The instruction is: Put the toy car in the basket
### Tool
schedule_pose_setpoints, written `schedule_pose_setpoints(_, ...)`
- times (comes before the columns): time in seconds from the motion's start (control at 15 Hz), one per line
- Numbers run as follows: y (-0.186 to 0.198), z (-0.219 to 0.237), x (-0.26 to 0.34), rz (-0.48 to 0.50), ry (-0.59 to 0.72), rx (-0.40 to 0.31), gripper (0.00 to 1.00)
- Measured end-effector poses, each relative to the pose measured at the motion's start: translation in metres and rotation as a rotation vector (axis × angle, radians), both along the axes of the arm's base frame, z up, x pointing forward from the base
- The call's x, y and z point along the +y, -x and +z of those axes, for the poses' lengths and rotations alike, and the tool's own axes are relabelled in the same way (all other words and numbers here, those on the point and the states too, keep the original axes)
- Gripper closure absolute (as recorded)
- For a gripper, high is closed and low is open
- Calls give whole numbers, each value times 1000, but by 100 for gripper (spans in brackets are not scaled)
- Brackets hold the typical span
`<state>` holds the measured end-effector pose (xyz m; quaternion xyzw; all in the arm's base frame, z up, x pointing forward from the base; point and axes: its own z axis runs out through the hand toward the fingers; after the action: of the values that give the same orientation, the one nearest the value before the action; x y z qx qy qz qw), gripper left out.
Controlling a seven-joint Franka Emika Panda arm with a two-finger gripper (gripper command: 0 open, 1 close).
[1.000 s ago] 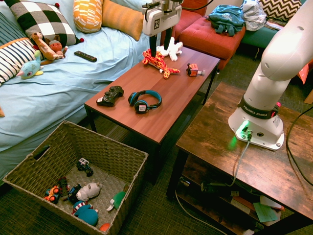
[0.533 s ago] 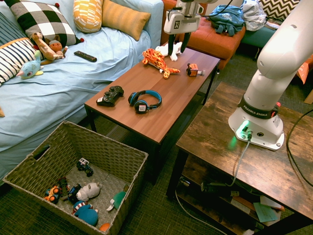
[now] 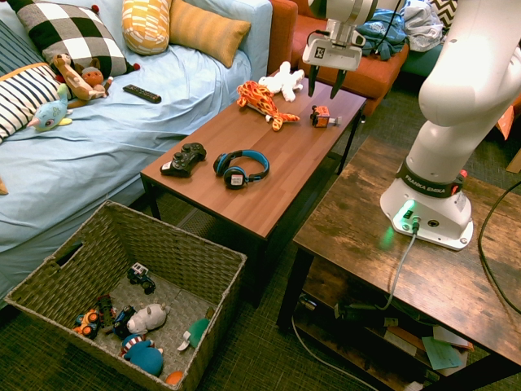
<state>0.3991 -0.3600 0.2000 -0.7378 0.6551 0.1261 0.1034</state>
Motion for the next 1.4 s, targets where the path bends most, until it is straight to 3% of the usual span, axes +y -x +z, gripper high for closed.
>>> schedule_pose_setpoints(0.47,-33,-90,-53,-85,12,126,0)
schedule_pose_setpoints(0.53,-39,-94,-56,-93,21,130,100)
schedule_pose_setpoints(1.4,-66,-106,-48,-68,53,164,100)
